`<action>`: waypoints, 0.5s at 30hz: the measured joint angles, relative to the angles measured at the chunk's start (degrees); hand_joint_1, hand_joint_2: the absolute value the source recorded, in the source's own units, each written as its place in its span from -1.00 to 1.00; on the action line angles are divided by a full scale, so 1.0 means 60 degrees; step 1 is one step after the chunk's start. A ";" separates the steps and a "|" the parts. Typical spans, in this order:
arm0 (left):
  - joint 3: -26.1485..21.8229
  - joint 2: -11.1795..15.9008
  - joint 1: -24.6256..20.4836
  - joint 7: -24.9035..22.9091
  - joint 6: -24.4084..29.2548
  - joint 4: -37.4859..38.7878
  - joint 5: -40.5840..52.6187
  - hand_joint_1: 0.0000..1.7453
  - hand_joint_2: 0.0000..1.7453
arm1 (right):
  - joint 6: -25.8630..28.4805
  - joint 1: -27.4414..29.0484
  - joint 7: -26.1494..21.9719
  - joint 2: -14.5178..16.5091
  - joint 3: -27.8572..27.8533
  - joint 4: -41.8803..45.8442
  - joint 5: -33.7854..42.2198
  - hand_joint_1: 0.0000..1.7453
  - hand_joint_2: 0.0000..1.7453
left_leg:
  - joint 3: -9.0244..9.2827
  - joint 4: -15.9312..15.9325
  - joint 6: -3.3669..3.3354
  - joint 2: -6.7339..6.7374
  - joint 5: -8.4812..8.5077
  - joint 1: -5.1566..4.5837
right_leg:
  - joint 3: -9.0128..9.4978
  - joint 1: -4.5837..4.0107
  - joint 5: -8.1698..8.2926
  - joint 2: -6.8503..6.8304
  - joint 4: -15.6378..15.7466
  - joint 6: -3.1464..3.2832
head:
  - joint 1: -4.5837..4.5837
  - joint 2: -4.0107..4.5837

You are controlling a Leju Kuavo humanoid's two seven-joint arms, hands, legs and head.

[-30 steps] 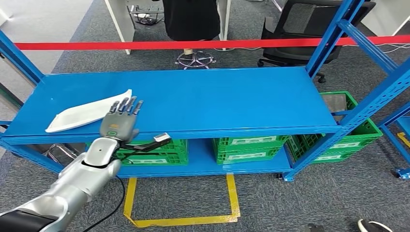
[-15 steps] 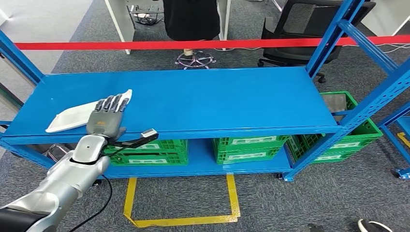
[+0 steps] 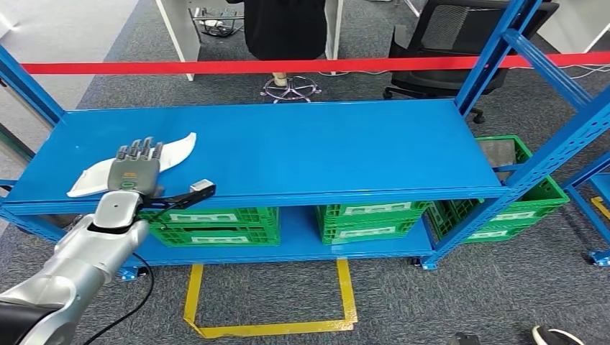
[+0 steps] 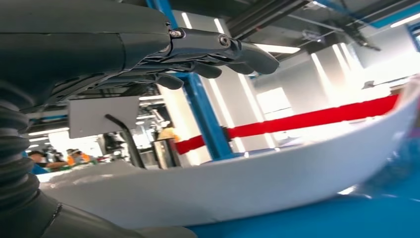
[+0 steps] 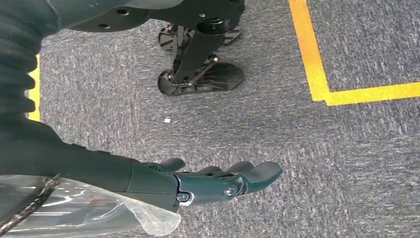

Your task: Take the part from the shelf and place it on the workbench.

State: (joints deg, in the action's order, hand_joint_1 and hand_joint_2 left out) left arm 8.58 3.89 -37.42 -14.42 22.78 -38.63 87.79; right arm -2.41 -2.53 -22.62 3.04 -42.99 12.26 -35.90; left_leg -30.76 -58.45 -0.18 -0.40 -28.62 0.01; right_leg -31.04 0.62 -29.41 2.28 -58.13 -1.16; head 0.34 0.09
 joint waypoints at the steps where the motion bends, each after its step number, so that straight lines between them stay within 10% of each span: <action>1: -0.0004 0.0021 -0.0073 -0.0095 -0.0089 0.0035 0.0001 -1.00 1.00 | -0.0010 -0.0002 0.0000 0.0000 -0.0001 -0.0001 -0.0020 -1.00 1.00 | 0.0000 0.0000 0.0000 0.0000 0.0000 0.0000 | 0.0000 0.0000 0.0000 0.0000 0.0000 0.0000 | -0.0001 0.0000; 15: 0.0037 0.0153 -0.0717 -0.0778 -0.1219 0.0513 0.0001 -1.00 1.00 | -0.0071 -0.0019 0.0040 0.0000 -0.0035 -0.0004 -0.0141 -1.00 1.00 | -0.0001 -0.0001 -0.0001 0.0000 0.0000 0.0000 | -0.0002 0.0003 0.0002 0.0000 0.0000 0.0000 | 0.0001 0.0000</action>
State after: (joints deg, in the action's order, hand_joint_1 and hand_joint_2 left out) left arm 8.80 4.81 -41.72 -19.09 15.46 -35.55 87.80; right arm -2.84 -2.65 -22.38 3.04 -43.20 12.24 -36.75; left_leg -30.77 -58.46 -0.19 -0.40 -28.62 0.01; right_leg -31.05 0.63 -29.40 2.28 -58.13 -1.16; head 0.34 0.09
